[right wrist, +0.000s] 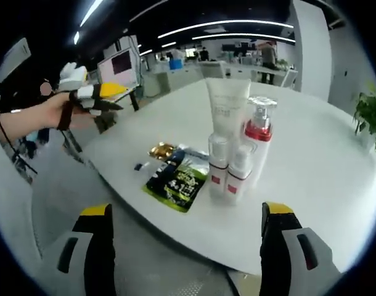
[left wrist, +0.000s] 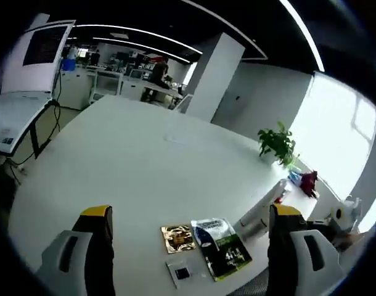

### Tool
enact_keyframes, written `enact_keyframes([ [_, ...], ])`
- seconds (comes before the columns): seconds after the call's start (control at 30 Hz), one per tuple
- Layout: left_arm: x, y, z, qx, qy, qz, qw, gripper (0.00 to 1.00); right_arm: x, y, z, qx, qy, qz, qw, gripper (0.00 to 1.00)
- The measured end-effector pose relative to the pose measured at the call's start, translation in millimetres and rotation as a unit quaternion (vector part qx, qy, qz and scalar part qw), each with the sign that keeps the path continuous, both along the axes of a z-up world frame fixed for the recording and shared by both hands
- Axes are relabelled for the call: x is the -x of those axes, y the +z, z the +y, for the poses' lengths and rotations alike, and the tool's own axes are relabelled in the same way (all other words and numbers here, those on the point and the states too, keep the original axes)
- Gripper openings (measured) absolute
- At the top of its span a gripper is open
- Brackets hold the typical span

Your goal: Arrange the skincare products in the storage area until every visible bottle or jar stands upright without overlapping.

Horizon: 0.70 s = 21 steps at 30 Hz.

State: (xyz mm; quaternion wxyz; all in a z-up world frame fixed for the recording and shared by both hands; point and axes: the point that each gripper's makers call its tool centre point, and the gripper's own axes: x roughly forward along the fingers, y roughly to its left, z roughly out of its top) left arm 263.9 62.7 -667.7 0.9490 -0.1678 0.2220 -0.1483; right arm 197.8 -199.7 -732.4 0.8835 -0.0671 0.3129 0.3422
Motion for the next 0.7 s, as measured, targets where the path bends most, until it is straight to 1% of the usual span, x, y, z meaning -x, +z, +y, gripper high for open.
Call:
enact_keyframes([
  [0.03, 7.6, -0.4, 1.7, -0.014, -0.003, -0.011, 0.9998, 0.99, -1.2, -1.3, -0.4, 0.000, -0.001, -0.001, 1.0000, 1.00],
  [0.1, 16.1, -1.2, -1.6, -0.018, -0.013, -0.016, 0.9996, 0.99, -1.9, -1.5, -0.6, 0.001, -0.001, -0.003, 1.0000, 1.00],
  [0.13, 22.1, -2.6, -2.3, -0.030, -0.026, -0.025, 0.9989, 0.99, -1.2, -1.6, -0.1, 0.002, 0.000, -0.003, 1.0000, 1.00],
  [0.17, 28.4, -3.7, -4.7, -0.041, -0.032, -0.039, 0.9979, 0.99, -0.5, -1.9, 0.3, 0.004, 0.002, -0.003, 1.0000, 1.00],
  [0.2, 32.5, -5.3, -6.8, -0.046, -0.036, -0.046, 0.9973, 0.99, 0.1, -2.2, 0.8, 0.006, 0.004, -0.004, 1.0000, 1.00],
  [0.23, 39.9, -7.0, -15.2, -0.047, -0.047, -0.054, 0.9963, 0.99, 0.3, -2.1, 1.5, 0.008, 0.007, -0.007, 0.9999, 1.00],
  [0.27, 43.4, -9.2, -18.5, -0.047, -0.052, -0.054, 0.9960, 0.99, 0.5, -1.9, 1.8, 0.009, 0.008, -0.008, 0.9999, 1.00],
  [0.3, 45.3, -11.5, -21.2, -0.065, -0.076, -0.044, 0.9940, 0.99, 1.4, -0.9, 2.6, 0.009, 0.010, -0.012, 0.9998, 1.00],
  [0.33, 41.3, -4.6, -21.9, -0.061, -0.070, -0.060, 0.9938, 0.99, 1.4, -0.4, 2.7, 0.011, 0.010, -0.016, 0.9998, 1.00],
  [0.37, 37.3, 5.3, -25.3, -0.048, -0.069, -0.085, 0.9928, 0.99, 1.4, 0.0, 2.9, 0.012, 0.011, -0.018, 0.9997, 1.00],
  [0.4, 36.4, 9.6, -30.3, -0.035, -0.074, -0.093, 0.9923, 0.99, 1.4, -0.2, 3.2, 0.013, 0.013, -0.019, 0.9996, 1.00],
  [0.47, 40.4, 1.1, -30.2, -0.050, -0.077, -0.073, 0.9931, 0.99, 1.4, 0.0, 3.7, 0.014, 0.015, -0.022, 0.9996, 1.00],
  [0.5, 41.0, -0.1, -29.7, -0.052, -0.077, -0.070, 0.9932, 0.99, 1.3, 0.0, 3.8, 0.014, 0.015, -0.023, 0.9995, 1.00],
  [0.6, 42.1, 3.6, -33.3, -0.064, -0.079, -0.082, 0.9914, 0.99, 0.6, -1.2, 4.0, 0.015, 0.015, -0.022, 0.9995, 1.00],
  [0.7, 43.1, 0.0, -34.8, -0.063, -0.091, -0.078, 0.9908, 0.99, 0.4, -1.0, 3.5, 0.018, 0.015, -0.025, 0.9994, 1.00],
])
